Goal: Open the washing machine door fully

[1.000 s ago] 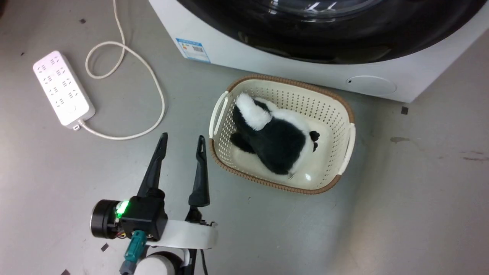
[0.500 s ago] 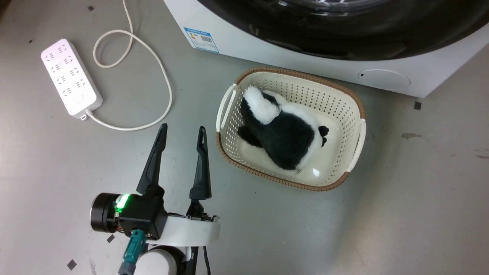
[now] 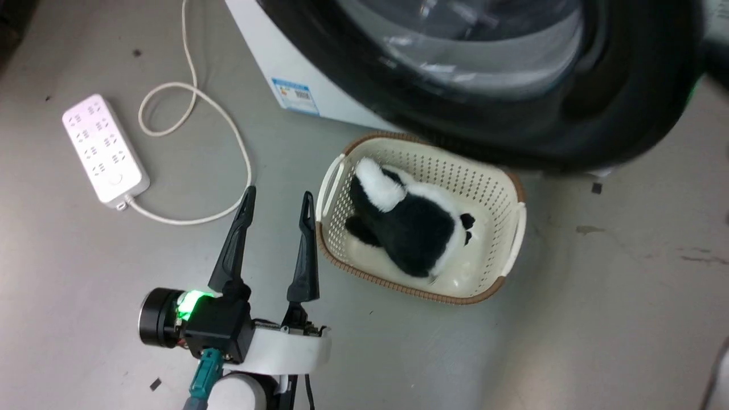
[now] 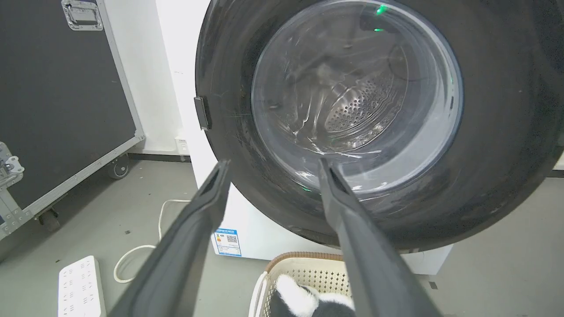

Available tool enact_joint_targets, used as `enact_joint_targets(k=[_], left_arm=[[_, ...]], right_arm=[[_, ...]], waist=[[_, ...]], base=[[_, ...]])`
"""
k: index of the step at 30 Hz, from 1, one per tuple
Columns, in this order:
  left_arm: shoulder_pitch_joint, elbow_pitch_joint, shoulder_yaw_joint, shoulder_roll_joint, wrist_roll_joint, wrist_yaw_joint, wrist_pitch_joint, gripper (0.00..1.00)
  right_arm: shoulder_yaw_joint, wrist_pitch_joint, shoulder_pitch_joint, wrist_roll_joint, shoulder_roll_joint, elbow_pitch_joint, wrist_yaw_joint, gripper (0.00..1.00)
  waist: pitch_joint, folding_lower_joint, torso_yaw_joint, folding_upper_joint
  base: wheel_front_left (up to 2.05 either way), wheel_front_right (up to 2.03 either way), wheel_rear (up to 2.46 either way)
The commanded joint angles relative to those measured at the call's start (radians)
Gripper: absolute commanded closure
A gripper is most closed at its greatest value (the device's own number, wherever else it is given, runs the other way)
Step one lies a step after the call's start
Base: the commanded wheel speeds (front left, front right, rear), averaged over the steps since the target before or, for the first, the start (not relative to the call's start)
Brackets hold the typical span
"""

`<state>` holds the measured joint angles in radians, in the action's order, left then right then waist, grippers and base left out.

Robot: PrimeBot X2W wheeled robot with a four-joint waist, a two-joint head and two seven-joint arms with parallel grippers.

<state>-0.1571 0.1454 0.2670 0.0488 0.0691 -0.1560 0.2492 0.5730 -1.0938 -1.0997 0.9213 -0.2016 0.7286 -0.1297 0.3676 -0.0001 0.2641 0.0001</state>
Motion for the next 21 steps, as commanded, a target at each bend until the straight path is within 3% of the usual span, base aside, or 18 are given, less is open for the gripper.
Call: enact_joint_targets(k=[1, 6, 12, 13, 16, 21], left_arm=[[0.018, -0.003, -0.004, 0.002, -0.009, 0.005, 0.013, 0.00], [0.036, -0.020, -0.004, 0.002, -0.024, 0.032, 0.013, 0.00], [0.049, -0.045, 0.006, 0.002, -0.037, 0.045, 0.013, 0.00], [0.060, -0.052, 0.014, 0.002, -0.037, 0.052, 0.013, 0.00], [0.076, -0.062, 0.020, 0.002, -0.035, 0.064, 0.013, 0.00], [0.113, -0.073, 0.024, 0.008, -0.035, 0.085, 0.013, 0.00]], right_arm=[[0.010, -0.041, 0.029, 0.024, 0.047, -0.009, -0.001, 1.00], [0.001, -0.127, 0.160, 0.023, 0.120, -0.128, -0.001, 1.00], [-0.034, -0.217, 0.301, 0.066, 0.149, -0.260, -0.001, 1.00], [-0.088, -0.246, 0.356, 0.137, 0.151, -0.273, -0.001, 1.00], [-0.172, -0.242, 0.415, 0.212, 0.151, -0.286, -0.001, 1.00], [-0.408, -0.154, 0.552, 0.367, 0.151, -0.347, -0.001, 1.00]], waist=[[-0.019, 0.0001, -0.012, -0.0001], [-0.059, 0.0001, -0.019, -0.0001], [-0.093, 0.0001, -0.020, -0.0001], [-0.107, 0.0001, -0.018, -0.0001], [-0.119, 0.0001, -0.018, -0.0001], [-0.142, 0.0001, -0.017, -0.0001]], base=[[0.00, 0.00, 0.00], [0.00, 0.00, 0.00], [0.00, 0.00, 0.00], [0.00, 0.00, 0.00], [0.00, 0.00, 0.00], [0.00, 0.00, 0.00]])
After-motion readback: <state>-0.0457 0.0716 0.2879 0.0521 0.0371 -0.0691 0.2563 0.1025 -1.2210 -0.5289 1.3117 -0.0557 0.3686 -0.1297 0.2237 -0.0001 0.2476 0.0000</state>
